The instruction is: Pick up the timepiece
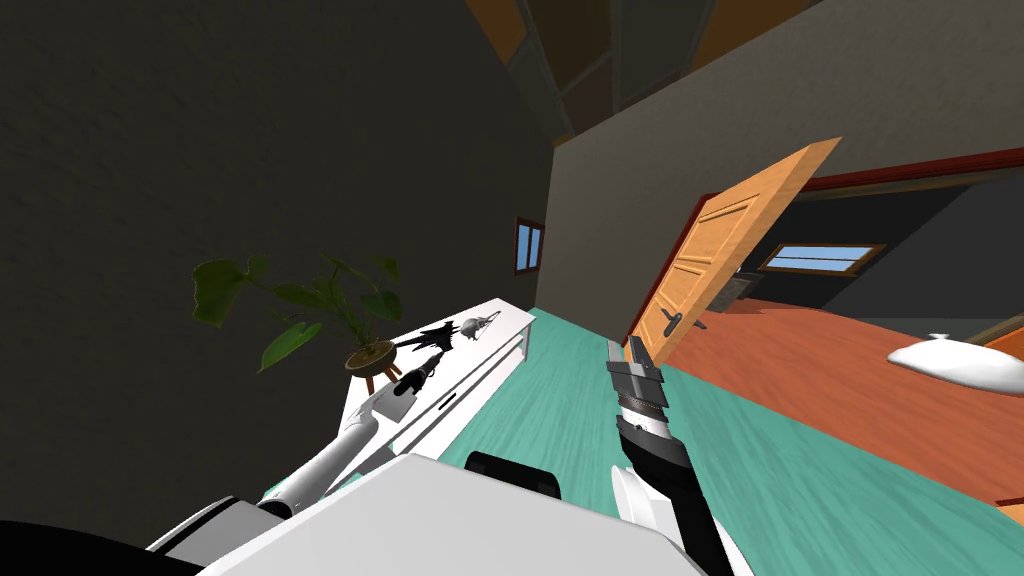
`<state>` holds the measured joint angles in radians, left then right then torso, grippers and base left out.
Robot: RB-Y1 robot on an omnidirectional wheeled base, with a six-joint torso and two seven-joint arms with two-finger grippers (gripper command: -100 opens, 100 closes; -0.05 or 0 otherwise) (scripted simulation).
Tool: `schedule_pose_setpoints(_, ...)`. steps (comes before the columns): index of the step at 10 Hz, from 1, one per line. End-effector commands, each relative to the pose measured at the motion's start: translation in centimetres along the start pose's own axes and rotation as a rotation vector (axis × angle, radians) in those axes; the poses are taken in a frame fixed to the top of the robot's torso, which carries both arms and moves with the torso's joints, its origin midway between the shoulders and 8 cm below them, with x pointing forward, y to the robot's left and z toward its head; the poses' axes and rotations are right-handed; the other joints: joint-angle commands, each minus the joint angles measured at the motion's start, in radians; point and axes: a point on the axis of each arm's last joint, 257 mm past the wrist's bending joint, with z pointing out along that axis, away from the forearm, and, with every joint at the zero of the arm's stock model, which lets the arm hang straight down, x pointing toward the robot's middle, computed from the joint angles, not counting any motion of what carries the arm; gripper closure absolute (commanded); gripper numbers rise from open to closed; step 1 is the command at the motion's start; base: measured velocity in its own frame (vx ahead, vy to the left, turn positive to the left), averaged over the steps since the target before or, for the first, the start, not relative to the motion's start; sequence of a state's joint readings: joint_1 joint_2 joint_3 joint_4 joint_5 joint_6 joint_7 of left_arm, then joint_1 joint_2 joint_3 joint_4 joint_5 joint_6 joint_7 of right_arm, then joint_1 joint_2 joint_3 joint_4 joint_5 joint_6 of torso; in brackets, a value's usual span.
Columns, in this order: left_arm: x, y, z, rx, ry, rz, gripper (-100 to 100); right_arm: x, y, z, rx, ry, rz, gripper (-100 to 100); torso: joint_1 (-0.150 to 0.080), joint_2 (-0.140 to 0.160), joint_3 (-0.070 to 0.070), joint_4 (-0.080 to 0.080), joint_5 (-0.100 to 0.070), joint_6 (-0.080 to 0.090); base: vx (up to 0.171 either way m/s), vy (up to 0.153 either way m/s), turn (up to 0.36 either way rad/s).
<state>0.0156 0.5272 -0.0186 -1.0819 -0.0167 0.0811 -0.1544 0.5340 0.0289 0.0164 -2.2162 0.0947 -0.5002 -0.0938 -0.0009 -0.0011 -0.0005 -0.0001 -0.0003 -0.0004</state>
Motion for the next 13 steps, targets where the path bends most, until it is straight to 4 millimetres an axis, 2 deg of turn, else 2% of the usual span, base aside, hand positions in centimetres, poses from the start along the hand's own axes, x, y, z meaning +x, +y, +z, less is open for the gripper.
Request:
schedule_pose_setpoints(1,0.0,1.8,0.1,-0.044,0.005,0.008,-100,0.0,0.0,0.0,0.0,0.0,0.0,0,0.0,0.0,0.0,0.0,0.0,0.0,0.013,-0.015,-0.04)
schedule_pose_setpoints(5,-0.5,5.9,0.3,-0.159,0.013,0.035,-100,0.0,0.0,0.0,0.0,0.0,0.0,0,0.0,0.0,0.0,0.0,0.0,0.0,0.018,-0.015,-0.056)
schedule_pose_setpoints(6,-0.9,7.8,0.3,-0.214,0.017,0.047,-100,0.0,0.0,0.0,0.0,0.0,0.0,0,0.001,0.0,0.0,0.0,0.0,0.0,0.026,-0.018,-0.069)
schedule_pose_setpoints(7,-1.4,8.8,0.3,-0.25,0.017,0.059,-100,0.0,0.0,0.0,0.0,0.0,0.0,0,0.0,0.0,0.0,0.0,0.0,0.0,0.035,-0.02,-0.108)
schedule_pose_setpoints(8,-1.7,10.8,0.0,-0.306,0.021,0.069,-100,0.0,0.0,0.0,0.0,0.0,0.0,0,0.0,-0.001,-0.001,0.0,0.0,0.0,0.056,-0.017,-0.106)
schedule_pose_setpoints(10,-1.6,11.3,-0.1,-0.316,0.022,0.069,-100,0.0,0.0,0.0,0.0,0.0,0.0,0,0.0,-0.001,-0.001,0.0,0.0,0.0,0.024,-0.013,0.0)
schedule_pose_setpoints(13,-2.3,15.6,-1.2,-0.444,0.031,0.092,-100,0.0,0.0,0.0,0.0,0.0,0.0,0,0.0,-0.001,0.0,0.0,0.0,0.0,0.035,-0.015,-0.079)
